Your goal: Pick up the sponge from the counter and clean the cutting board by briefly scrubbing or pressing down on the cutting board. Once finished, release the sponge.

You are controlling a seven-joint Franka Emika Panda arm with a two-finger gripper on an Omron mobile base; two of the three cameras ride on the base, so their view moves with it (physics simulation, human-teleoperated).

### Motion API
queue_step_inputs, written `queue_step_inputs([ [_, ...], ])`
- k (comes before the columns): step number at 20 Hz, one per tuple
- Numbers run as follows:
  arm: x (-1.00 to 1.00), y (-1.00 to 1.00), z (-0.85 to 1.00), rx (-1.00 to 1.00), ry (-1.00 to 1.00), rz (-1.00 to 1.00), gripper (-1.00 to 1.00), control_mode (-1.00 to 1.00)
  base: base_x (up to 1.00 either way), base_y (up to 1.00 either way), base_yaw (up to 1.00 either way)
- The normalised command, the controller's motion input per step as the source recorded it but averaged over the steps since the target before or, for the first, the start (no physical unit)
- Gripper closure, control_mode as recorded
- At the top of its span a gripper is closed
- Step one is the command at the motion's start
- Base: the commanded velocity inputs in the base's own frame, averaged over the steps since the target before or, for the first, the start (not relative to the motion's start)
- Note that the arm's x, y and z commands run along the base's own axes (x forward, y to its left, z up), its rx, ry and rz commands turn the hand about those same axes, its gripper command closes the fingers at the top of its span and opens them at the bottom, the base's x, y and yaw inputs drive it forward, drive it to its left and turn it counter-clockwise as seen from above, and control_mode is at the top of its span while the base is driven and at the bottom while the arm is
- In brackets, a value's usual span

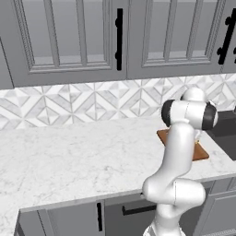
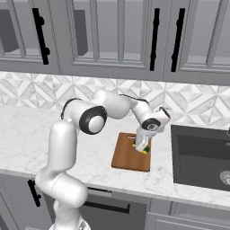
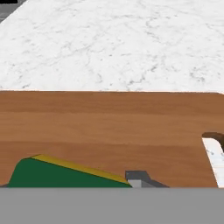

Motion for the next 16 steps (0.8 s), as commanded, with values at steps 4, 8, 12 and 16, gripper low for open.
queue_step_inputs([
  [4, 0.05, -0.04, 0.47, -0.07, -0.18, 0.00, 1.00, -1.00, 0.00, 0.00, 0.00],
  [8, 0.27, -0.06, 0.49, -0.03, -0.16, 0.00, 1.00, -1.00, 0.00, 0.00, 0.00],
  [12, 0.04, -0.06, -0.23, 0.04, -0.33, 0.00, 1.00, -1.00, 0.00, 0.00, 0.00],
  [16, -0.04, -0.38, -0.65, 0.22, -0.12, 0.00, 1.00, -1.00, 0.00, 0.00, 0.00],
])
